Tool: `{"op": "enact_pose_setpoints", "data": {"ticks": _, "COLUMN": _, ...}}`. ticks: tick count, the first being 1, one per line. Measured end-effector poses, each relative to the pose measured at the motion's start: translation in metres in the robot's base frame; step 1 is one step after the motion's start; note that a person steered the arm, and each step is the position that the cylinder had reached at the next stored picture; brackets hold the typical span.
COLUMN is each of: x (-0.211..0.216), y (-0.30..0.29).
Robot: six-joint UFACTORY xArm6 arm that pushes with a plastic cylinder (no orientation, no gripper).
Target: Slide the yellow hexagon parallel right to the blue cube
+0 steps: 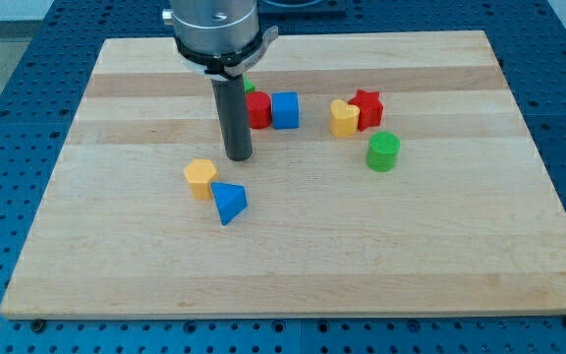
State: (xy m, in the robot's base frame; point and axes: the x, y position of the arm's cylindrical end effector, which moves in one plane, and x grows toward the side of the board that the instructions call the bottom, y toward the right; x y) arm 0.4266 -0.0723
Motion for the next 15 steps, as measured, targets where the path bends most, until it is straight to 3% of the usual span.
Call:
{"op": "enact_pose_setpoints", "data": {"ticks": 1, "x": 0.000, "y": 0.000}}
{"op": "enact_pose_setpoints", "data": {"ticks": 4, "x": 0.004, "y": -0.080}}
{"op": "enact_pose_setpoints", "data": {"ticks": 6, "x": 0.053, "y": -0.080}}
{"op": "enact_pose_setpoints", "data": {"ticks": 7, "x": 0.055, "y": -0.078}}
{"op": "enact_pose_setpoints", "data": {"ticks": 13, "x": 0.033, "y": 0.059}}
{"op": "enact_pose_setpoints", "data": {"ticks": 15, "x": -0.003, "y": 0.064}}
